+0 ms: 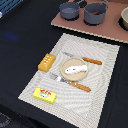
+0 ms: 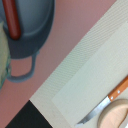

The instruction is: Interact with the objects in diverse but meaningful ways.

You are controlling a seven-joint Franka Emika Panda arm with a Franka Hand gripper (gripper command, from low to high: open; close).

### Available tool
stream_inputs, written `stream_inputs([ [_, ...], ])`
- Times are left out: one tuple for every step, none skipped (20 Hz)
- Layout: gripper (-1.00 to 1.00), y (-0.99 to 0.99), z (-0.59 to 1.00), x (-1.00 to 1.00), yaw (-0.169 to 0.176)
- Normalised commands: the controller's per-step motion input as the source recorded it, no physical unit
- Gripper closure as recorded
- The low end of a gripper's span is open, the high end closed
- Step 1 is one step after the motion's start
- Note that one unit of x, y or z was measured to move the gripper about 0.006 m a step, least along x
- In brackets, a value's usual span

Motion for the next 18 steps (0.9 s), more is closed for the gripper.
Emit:
stream_inputs([
  [-1.00, -0.83, -0.01, 0.09, -0.078],
  [-1.00, -0.84, -0.04, 0.07, -0.078],
  [-1.00, -0.85, -0.06, 0.06, -0.075],
  [-1.00, -0.86, -0.06, 0.07, -0.072],
  [-1.00, -0.87, -0.07, 0.10, -0.066],
  [-1.00, -0.87, -0.07, 0.11, -0.065],
  [-1.00, -0.87, -0.07, 0.11, -0.065],
  [-1.00, -0.86, -0.07, 0.15, -0.065],
  [-1.00, -0.86, -0.07, 0.16, -0.064],
  [-1.00, -0.85, -0.07, 0.16, -0.065],
  [-1.00, -0.85, -0.07, 0.17, -0.065],
  [-1.00, -0.84, -0.09, 0.17, -0.068],
  [-1.00, -0.83, -0.11, 0.20, -0.069],
  [-1.00, -0.82, -0.14, 0.21, -0.070],
  [-1.00, -0.77, -0.17, 0.20, -0.068],
  [-1.00, -0.74, -0.18, 0.20, -0.066],
  [-1.00, -0.73, -0.21, 0.19, -0.069],
  [-1.00, -0.77, -0.20, 0.19, -0.073],
])
